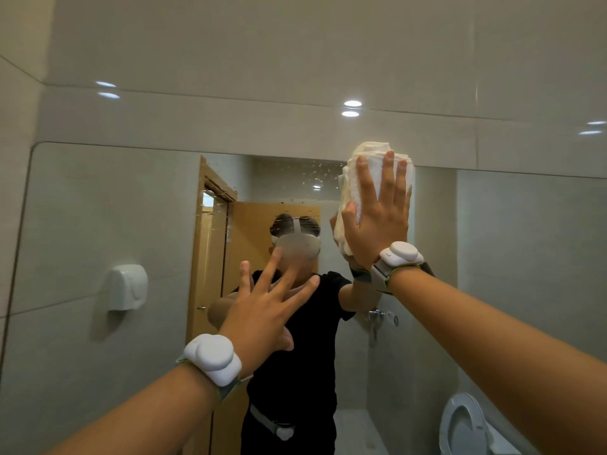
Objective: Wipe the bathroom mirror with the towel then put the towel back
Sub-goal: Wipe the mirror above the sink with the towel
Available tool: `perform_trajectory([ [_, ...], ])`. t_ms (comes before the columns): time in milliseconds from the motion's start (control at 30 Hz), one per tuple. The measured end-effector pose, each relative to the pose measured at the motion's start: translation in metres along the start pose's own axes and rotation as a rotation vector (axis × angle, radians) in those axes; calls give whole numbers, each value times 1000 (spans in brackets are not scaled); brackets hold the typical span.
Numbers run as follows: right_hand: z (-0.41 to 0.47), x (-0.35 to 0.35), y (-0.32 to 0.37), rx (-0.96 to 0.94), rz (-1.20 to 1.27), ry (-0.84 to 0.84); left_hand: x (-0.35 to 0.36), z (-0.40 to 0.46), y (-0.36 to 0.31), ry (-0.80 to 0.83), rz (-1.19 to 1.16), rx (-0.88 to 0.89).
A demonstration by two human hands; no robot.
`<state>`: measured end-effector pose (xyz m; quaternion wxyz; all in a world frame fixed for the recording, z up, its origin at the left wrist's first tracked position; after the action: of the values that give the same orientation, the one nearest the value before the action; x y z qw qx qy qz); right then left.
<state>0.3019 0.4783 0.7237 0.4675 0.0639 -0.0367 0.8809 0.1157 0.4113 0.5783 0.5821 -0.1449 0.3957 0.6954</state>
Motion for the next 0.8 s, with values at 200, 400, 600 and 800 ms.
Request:
perform_trajectory([
  [200,0,3,32,8,8,13,-9,-1,-5,31,-8,4],
  [400,-2,11,65,-2,37,3,-12,-22,13,-92,-54,63],
  [600,0,18,88,-15,26,-31,-7,-72,82,-141,-9,32],
  [800,2,27,113,-14,12,-23,10,-96,110,-105,21,-19],
])
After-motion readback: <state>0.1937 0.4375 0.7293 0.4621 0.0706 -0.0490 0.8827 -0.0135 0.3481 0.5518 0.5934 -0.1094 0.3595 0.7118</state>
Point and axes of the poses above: each hand's wrist, its own z-axis towards the middle knuckle, its own x-axis out of the palm, y = z × x, the point moved 6 cm from there along z, towards the middle knuckle, and after that the axes turned 6 degrees about -y, right-handed, at the moved point
